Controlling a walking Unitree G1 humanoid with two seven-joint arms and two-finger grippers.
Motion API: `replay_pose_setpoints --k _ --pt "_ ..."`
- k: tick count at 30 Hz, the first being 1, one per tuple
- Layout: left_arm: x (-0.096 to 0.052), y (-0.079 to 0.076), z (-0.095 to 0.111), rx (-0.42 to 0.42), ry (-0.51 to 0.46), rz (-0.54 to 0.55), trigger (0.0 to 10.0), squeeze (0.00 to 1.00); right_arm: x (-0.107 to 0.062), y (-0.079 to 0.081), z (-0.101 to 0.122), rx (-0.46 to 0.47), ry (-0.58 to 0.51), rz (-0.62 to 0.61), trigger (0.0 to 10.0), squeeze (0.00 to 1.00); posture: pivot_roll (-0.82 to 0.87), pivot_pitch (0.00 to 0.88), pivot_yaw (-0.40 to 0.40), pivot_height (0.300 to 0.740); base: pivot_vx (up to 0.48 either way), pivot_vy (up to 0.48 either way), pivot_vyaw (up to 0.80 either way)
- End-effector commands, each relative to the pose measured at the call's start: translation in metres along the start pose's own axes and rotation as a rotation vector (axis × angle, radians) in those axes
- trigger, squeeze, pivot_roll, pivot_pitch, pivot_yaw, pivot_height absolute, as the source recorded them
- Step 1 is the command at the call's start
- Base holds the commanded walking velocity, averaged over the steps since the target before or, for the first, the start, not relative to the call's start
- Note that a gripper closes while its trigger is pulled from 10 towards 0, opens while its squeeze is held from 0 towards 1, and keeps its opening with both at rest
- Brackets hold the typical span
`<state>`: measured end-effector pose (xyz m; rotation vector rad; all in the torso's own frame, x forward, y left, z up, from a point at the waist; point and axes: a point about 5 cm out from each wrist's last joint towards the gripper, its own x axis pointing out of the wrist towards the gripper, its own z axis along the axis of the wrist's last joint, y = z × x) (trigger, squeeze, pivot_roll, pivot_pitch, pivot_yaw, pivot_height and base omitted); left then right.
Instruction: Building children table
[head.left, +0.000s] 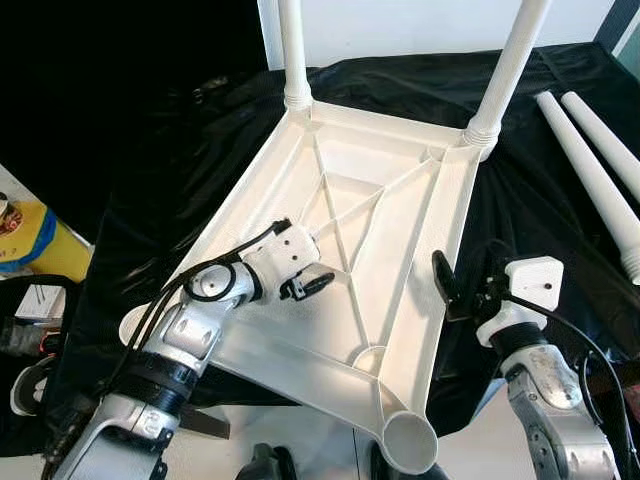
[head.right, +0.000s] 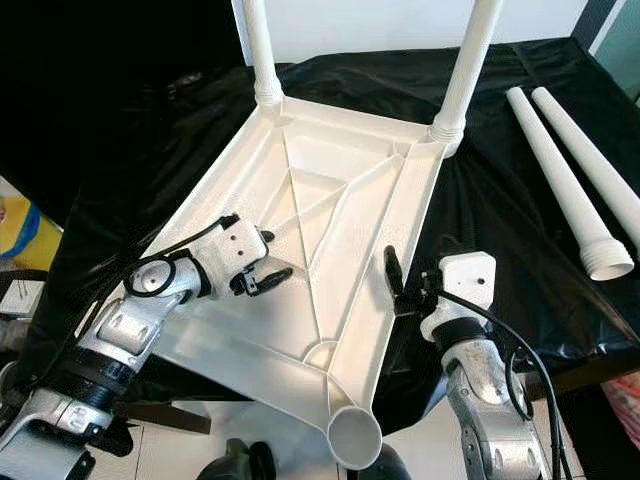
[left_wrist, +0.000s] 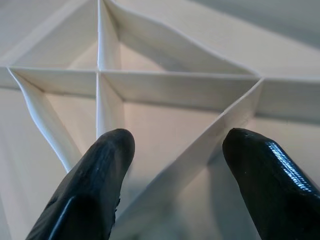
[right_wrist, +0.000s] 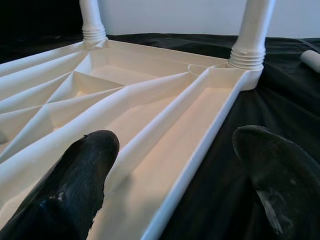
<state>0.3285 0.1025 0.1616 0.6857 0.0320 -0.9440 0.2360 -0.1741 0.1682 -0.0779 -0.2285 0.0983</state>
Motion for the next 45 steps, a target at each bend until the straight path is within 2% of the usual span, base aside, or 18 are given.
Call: replay_pose_setpoints --k 1,7,16,23,24,25,26,27,29,40,41,42,43,45 --pt "0.001 -0.004 -0.005 0.012 0.022 -0.027 10.0 0.0 -0.003 -0.001 -0.003 -0.004 0.018 -0.008 10.0 0.0 -0.2 0.171 0.062 0.74 0.0 0.0 0.0" --pt "0.007 0.0 -0.005 0.03 0.023 -0.061 10.0 0.0 -0.003 0.001 -0.003 -0.004 0.016 -0.009 10.0 0.0 -0.2 0.17 0.073 0.74 0.0 0.0 0.0" --pt "0.018 0.002 -0.021 0.015 0.16 -0.114 10.0 0.0 -0.006 0.001 -0.002 -0.01 0.019 -0.019 10.0 0.0 -0.21 0.195 0.093 0.74 0.0 0.0 0.0" --pt "0.019 0.014 -0.031 -0.086 0.243 -0.08 10.0 0.0 -0.015 0.0 -0.003 -0.014 0.037 -0.042 10.0 0.0 -0.22 0.232 0.113 0.74 0.0 0.0 0.0" --pt "0.019 0.016 -0.031 -0.109 0.241 -0.073 9.4 0.0 -0.016 0.0 -0.003 -0.014 0.04 -0.046 10.0 0.0 -0.23 0.237 0.118 0.74 0.0 0.0 0.0" --pt "0.02 0.019 -0.031 -0.133 0.237 -0.061 2.6 0.0 -0.017 0.0 -0.003 -0.014 0.042 -0.049 10.0 0.0 -0.23 0.241 0.122 0.74 0.0 0.0 0.0" --pt "0.02 0.019 -0.031 -0.133 0.237 -0.061 2.6 0.0 -0.017 0.0 -0.003 -0.014 0.042 -0.049 10.0 0.0 -0.23 0.241 0.122 0.74 0.0 0.0 0.0" --pt "0.02 0.021 -0.03 -0.145 0.231 -0.055 0.2 0.0 -0.018 0.0 -0.003 -0.014 0.044 -0.052 10.0 0.0 -0.23 0.241 0.122 0.74 0.0 0.0 0.0" --pt "0.021 0.022 -0.029 -0.151 0.225 -0.057 0.0 0.0 -0.018 0.0 -0.003 -0.015 0.045 -0.055 10.0 0.0 -0.23 0.243 0.124 0.74 0.0 0.0 0.0" --pt "0.03 0.017 -0.018 -0.174 0.168 -0.1 0.0 0.0 -0.017 0.0 -0.004 -0.012 0.044 -0.076 10.0 0.0 -0.23 0.234 0.13 0.74 0.0 0.0 0.0" --pt "0.032 0.013 -0.016 -0.191 0.152 -0.105 4.6 0.0 -0.016 0.0 -0.004 -0.01 0.043 -0.082 10.0 0.0 -0.23 0.231 0.131 0.74 0.0 0.0 0.0" --pt "0.034 0.011 -0.015 -0.202 0.143 -0.107 4.6 0.0 -0.015 0.0 -0.005 -0.009 0.042 -0.086 10.0 0.0 -0.23 0.231 0.131 0.74 0.0 0.0 0.0" --pt "0.035 0.005 -0.013 -0.207 0.131 -0.121 10.0 0.0 -0.014 -0.001 -0.006 -0.007 0.042 -0.1 10.0 0.0 -0.22 0.225 0.131 0.74 0.0 0.0 0.0" --pt "0.036 -0.001 -0.012 -0.201 0.12 -0.138 10.0 0.0 -0.012 -0.002 -0.007 -0.003 0.044 -0.115 10.0 0.0 -0.22 0.222 0.13 0.74 0.0 0.0 0.0"
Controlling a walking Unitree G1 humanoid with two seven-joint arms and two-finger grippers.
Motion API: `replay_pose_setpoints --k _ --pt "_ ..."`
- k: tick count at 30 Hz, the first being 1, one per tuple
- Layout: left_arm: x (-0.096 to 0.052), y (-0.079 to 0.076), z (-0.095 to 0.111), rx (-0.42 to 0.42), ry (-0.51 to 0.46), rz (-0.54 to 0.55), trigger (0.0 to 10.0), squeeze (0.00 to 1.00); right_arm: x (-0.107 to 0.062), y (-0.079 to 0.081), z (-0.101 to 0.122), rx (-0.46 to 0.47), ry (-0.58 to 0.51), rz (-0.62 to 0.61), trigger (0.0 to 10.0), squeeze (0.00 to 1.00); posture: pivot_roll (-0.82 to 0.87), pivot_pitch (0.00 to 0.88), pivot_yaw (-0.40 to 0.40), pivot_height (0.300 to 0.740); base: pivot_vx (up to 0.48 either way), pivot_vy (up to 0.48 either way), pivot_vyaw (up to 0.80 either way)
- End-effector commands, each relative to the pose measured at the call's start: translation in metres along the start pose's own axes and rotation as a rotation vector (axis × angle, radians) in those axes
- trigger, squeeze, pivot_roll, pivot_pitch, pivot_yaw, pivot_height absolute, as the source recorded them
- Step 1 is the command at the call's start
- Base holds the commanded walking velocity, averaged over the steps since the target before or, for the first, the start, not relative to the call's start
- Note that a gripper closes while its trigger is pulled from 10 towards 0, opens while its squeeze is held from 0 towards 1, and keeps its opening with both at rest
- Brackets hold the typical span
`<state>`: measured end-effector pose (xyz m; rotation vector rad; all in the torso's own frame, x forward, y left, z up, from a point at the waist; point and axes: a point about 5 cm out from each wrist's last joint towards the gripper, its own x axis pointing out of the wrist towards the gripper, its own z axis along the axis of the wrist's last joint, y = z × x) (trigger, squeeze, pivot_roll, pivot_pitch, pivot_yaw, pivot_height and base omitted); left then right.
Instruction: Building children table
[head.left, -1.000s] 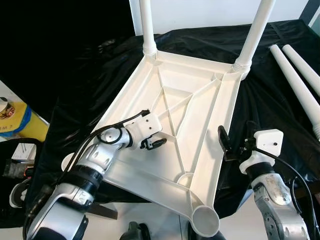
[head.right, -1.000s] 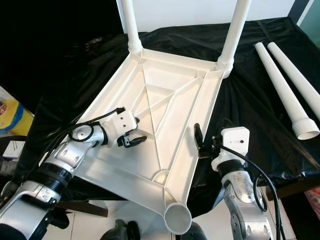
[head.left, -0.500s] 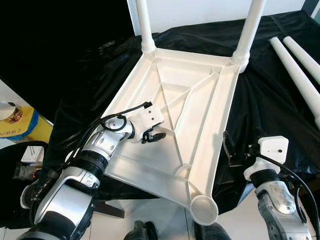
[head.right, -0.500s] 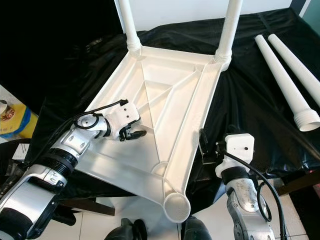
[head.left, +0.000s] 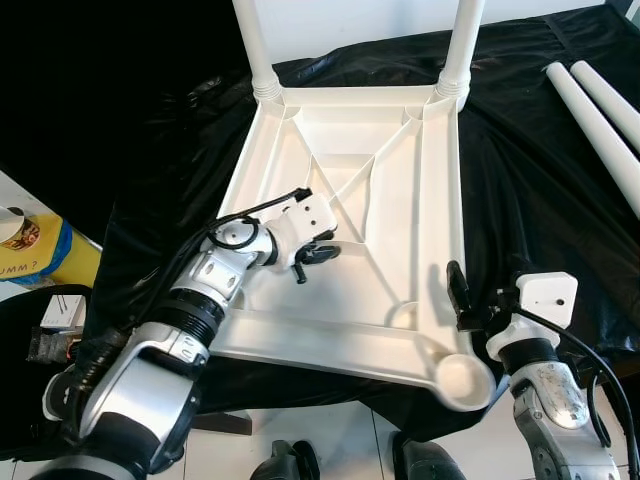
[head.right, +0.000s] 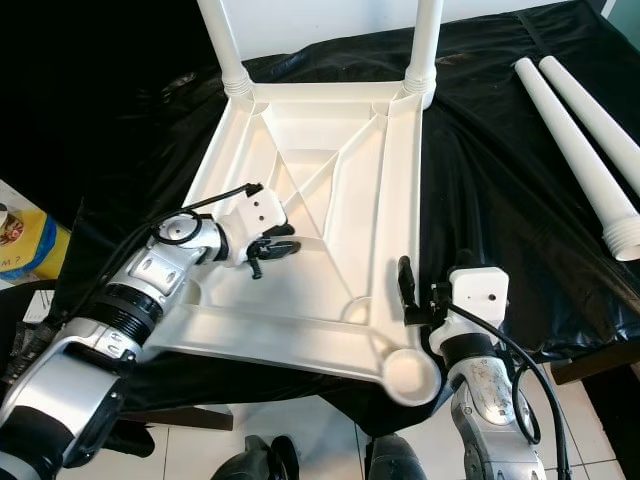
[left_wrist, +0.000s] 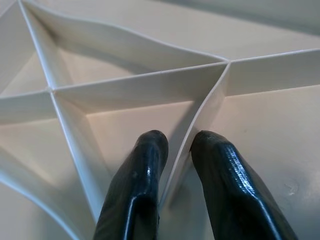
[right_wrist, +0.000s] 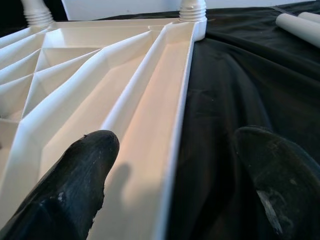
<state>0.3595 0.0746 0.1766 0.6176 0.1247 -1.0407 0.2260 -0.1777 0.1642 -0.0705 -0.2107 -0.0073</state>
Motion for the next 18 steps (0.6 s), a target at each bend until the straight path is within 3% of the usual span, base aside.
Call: replay_pose_setpoints --k 1,3,4,5,6,11,12,13,15,16,17,18 --pt "0.004 -0.022 -0.033 -0.119 0.091 -0.028 10.0 0.0 0.0 -0.001 -0.006 0.001 0.025 -0.024 10.0 0.0 -0.22 0.222 0.13 0.74 0.0 0.0 0.0" --pt "0.004 -0.024 -0.033 -0.137 0.083 -0.024 10.0 0.0 0.002 -0.003 -0.008 0.0 0.028 -0.042 10.0 0.0 -0.22 0.219 0.128 0.74 0.0 0.0 0.0" --pt "0.003 -0.024 -0.033 -0.152 0.078 -0.018 10.0 0.41 0.003 -0.003 -0.008 -0.001 0.029 -0.052 10.0 0.0 -0.22 0.217 0.127 0.74 0.0 0.0 0.0" --pt "0.003 -0.024 -0.033 -0.152 0.078 -0.018 10.0 0.41 0.003 -0.003 -0.008 -0.001 0.029 -0.052 10.0 0.0 -0.22 0.217 0.127 0.74 0.0 0.0 0.0" --pt "0.002 -0.024 -0.033 -0.16 0.076 -0.002 10.0 1.0 0.005 -0.005 -0.008 0.001 0.025 -0.068 10.0 0.0 -0.22 0.213 0.125 0.74 0.0 0.0 0.0" --pt "-0.006 -0.017 -0.025 -0.158 0.032 0.061 10.0 1.0 0.015 -0.019 -0.01 0.0 0.025 -0.192 10.0 0.0 -0.2 0.206 0.115 0.74 0.0 0.0 0.0" --pt "-0.007 -0.015 -0.022 -0.175 0.002 0.08 10.0 0.0 0.016 -0.025 -0.011 -0.01 0.027 -0.239 10.0 0.0 -0.2 0.202 0.111 0.74 0.0 0.0 0.0" --pt "-0.007 -0.015 -0.022 -0.175 0.002 0.08 10.0 0.0 0.016 -0.025 -0.011 -0.01 0.027 -0.239 10.0 0.0 -0.2 0.202 0.111 0.74 0.0 0.0 0.0" --pt "-0.012 -0.013 -0.008 -0.146 -0.103 0.115 10.0 0.0 0.018 -0.037 -0.012 -0.012 0.022 -0.339 10.0 0.0 -0.2 0.199 0.106 0.74 0.0 0.0 0.0" --pt "-0.012 -0.013 -0.008 -0.146 -0.103 0.115 10.0 0.0 0.018 -0.037 -0.012 -0.012 0.022 -0.339 10.0 0.0 -0.2 0.199 0.106 0.74 0.0 0.0 0.0" --pt "-0.015 -0.014 0.001 -0.164 -0.184 0.132 10.0 0.0 0.019 -0.043 -0.014 -0.012 0.022 -0.377 10.0 0.0 -0.19 0.195 0.1 0.74 0.0 0.0 0.0" --pt "-0.015 -0.014 0.001 -0.164 -0.184 0.132 10.0 0.0 0.019 -0.043 -0.014 -0.012 0.022 -0.377 10.0 0.0 -0.19 0.195 0.1 0.74 0.0 0.0 0.0"
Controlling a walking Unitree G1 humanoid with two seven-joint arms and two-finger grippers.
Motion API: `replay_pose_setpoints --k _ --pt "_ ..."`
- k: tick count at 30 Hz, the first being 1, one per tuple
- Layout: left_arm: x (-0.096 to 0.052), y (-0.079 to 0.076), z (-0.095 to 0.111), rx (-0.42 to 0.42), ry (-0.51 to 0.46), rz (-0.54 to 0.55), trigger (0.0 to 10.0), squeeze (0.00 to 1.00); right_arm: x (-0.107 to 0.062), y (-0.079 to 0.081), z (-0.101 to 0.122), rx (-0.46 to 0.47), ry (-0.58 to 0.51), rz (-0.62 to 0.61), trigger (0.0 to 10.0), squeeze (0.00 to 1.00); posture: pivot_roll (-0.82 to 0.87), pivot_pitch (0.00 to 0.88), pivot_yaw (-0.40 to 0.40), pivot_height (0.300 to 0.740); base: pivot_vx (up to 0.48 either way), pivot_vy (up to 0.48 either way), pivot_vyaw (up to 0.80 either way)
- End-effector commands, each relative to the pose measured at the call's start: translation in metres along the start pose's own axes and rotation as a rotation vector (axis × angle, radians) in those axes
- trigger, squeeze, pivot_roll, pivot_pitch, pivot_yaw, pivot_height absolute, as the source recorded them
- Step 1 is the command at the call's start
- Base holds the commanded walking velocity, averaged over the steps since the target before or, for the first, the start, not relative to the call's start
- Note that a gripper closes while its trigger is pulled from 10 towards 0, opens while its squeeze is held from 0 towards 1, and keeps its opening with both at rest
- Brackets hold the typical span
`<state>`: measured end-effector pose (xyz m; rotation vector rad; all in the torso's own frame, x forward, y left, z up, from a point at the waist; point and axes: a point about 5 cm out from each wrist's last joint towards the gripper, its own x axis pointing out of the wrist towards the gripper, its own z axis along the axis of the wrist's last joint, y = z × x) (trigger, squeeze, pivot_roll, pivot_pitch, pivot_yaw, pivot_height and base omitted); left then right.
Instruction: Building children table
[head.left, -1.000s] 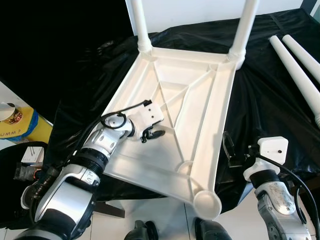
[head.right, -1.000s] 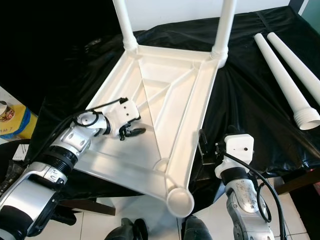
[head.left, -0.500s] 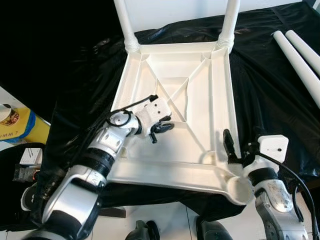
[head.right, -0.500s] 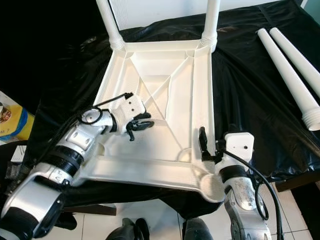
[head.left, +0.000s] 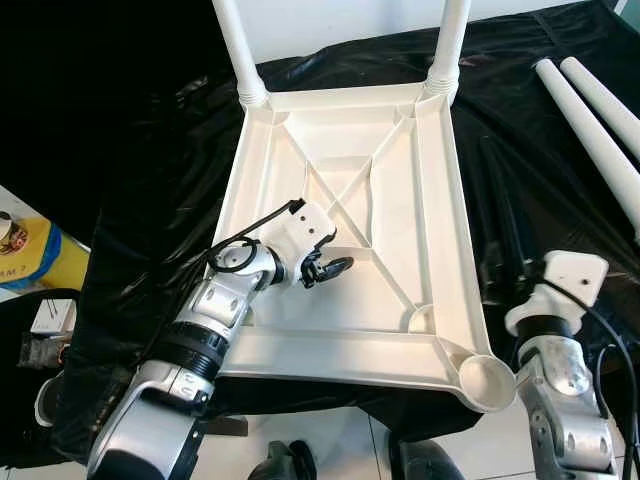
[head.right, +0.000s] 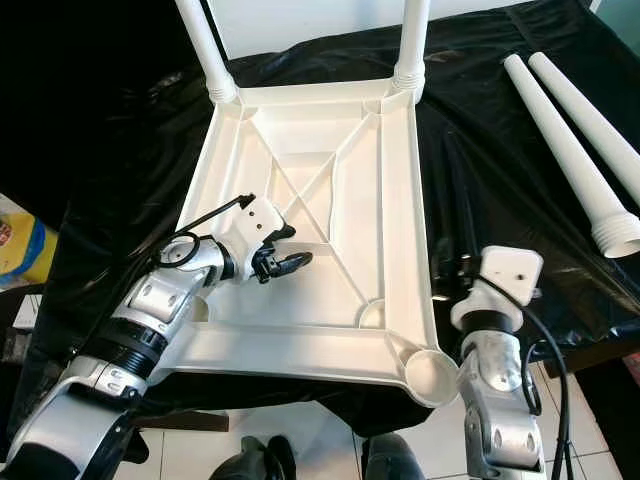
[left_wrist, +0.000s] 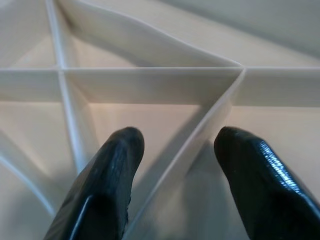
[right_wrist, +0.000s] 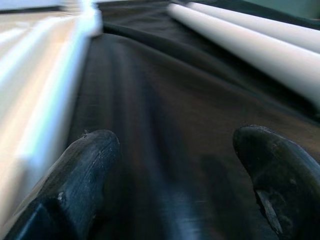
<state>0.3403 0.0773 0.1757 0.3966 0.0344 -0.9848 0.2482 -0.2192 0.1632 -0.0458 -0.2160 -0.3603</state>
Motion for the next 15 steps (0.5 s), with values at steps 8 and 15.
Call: replay_pose_setpoints --k 8,15 --pt "-0.01 -0.012 0.045 -0.174 -0.384 0.122 10.0 0.0 0.004 -0.028 -0.009 0.011 -0.004 -0.231 10.0 0.0 -0.19 0.186 0.095 0.74 0.0 0.0 0.0" --pt "-0.006 -0.032 0.063 -0.218 -0.454 0.056 10.0 0.0 0.008 -0.044 -0.012 0.022 -0.03 -0.342 10.0 0.0 -0.18 0.179 0.111 0.74 0.0 0.0 0.0"
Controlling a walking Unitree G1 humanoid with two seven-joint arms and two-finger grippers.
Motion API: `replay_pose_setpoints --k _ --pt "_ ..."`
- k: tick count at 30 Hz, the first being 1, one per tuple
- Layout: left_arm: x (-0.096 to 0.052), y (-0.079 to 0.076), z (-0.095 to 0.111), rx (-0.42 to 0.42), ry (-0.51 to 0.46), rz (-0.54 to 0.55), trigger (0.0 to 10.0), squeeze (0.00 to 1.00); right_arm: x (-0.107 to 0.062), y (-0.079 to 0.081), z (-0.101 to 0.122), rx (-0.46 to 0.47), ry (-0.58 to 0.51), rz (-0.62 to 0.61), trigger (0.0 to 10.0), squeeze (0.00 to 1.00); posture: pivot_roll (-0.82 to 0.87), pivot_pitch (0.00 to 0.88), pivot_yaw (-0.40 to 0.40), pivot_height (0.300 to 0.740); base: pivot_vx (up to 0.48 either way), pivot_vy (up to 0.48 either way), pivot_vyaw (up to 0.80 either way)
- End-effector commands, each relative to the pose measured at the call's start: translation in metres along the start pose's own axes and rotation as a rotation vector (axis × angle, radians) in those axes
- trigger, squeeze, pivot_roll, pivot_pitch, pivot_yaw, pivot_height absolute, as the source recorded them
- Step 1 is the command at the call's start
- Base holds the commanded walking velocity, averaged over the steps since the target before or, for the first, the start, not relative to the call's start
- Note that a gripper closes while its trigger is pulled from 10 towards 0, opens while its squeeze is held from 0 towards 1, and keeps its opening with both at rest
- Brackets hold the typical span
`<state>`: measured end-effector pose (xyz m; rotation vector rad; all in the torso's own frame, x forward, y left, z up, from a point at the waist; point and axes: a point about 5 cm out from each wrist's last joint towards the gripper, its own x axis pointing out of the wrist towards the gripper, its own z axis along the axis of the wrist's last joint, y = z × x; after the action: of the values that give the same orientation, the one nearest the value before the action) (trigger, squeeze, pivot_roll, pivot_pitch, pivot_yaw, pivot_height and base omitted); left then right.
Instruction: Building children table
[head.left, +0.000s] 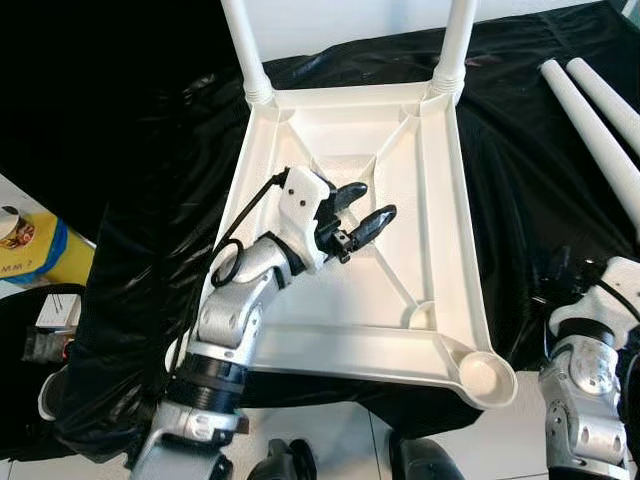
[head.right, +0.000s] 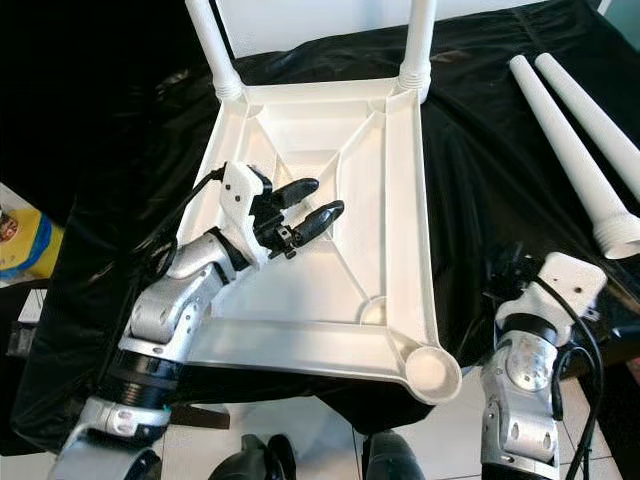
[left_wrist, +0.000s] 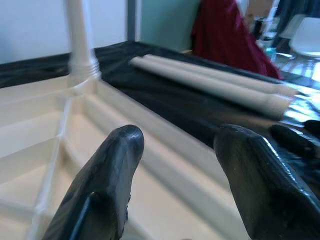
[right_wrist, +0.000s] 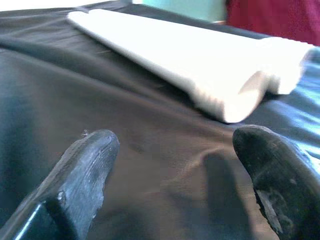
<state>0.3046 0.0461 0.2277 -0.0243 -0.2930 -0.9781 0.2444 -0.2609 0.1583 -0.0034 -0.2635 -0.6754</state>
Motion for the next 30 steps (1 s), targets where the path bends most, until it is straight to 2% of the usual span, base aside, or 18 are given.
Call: replay_pose_setpoints --k 1,9,19,30 --pt "-0.001 -0.005 -0.001 -0.013 0.009 -0.008 10.0 0.0 -0.001 -0.005 -0.005 0.007 0.007 -0.027 10.0 0.0 -0.18 0.179 0.113 0.74 0.0 0.0 0.0" --pt "0.004 -0.023 0.004 -0.048 -0.01 -0.078 10.0 0.0 0.01 -0.016 -0.005 0.045 -0.024 -0.044 10.0 0.0 -0.18 0.187 0.129 0.74 0.0 0.0 0.0" --pt "0.018 -0.041 0.017 -0.071 -0.033 -0.144 10.0 0.0 0.028 -0.028 -0.004 0.08 -0.048 -0.018 10.0 0.0 -0.14 0.239 0.17 0.74 0.0 0.0 0.0" --pt "0.017 -0.045 0.02 -0.077 -0.014 -0.173 10.0 0.0 0.034 -0.035 -0.006 0.103 -0.064 -0.031 10.0 0.0 -0.12 0.264 0.207 0.74 0.0 0.0 0.0"
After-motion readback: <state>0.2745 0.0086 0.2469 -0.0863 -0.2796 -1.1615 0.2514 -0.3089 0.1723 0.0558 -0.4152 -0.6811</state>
